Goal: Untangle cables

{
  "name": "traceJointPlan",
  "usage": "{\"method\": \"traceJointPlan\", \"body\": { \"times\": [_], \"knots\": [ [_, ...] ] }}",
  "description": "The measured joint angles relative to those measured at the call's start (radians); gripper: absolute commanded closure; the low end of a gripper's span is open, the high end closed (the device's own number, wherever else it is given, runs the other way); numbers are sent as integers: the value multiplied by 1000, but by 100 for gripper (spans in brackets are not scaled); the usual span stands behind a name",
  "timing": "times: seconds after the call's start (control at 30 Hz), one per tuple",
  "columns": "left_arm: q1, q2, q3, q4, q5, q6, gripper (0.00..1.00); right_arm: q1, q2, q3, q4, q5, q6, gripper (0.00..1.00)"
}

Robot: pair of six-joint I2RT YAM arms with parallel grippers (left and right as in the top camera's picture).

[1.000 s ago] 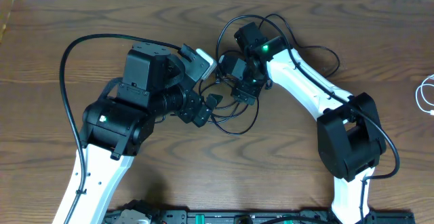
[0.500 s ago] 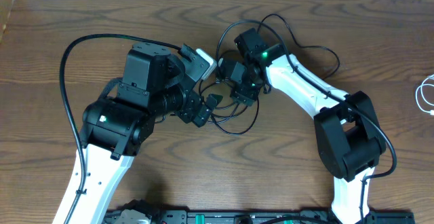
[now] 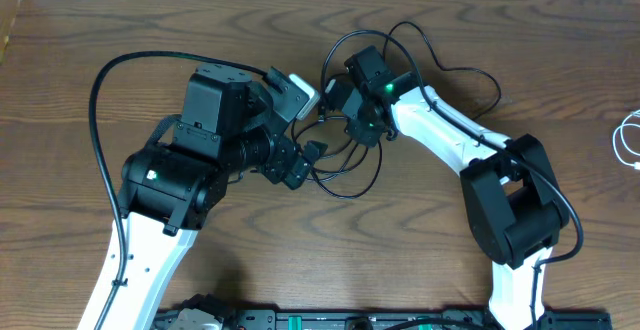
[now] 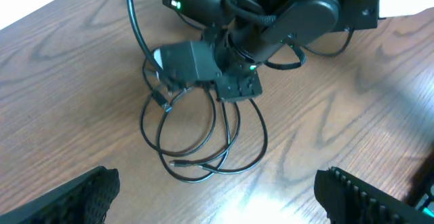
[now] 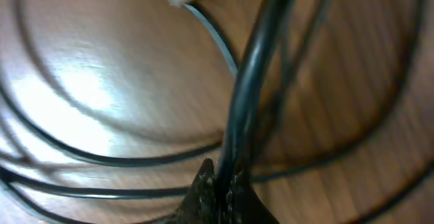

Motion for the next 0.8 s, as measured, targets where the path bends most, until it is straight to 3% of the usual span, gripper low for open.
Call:
{"method": "traceJointPlan", "body": {
  "times": [0.17, 0.43, 0.6, 0.8],
  "knots": [
    [0, 0, 0, -10, 0, 0, 3, 4, -90, 0, 82, 159, 63, 99],
    [0, 0, 0, -11, -8, 0, 3, -30, -414, 14, 354, 404, 114, 99],
    [0, 0, 0, -11, -8, 0, 3, -130, -581, 27, 506, 532, 121, 99],
    [0, 0, 0, -11, -8, 0, 3, -311, -686, 29, 559, 650, 175, 99]
  ]
}}
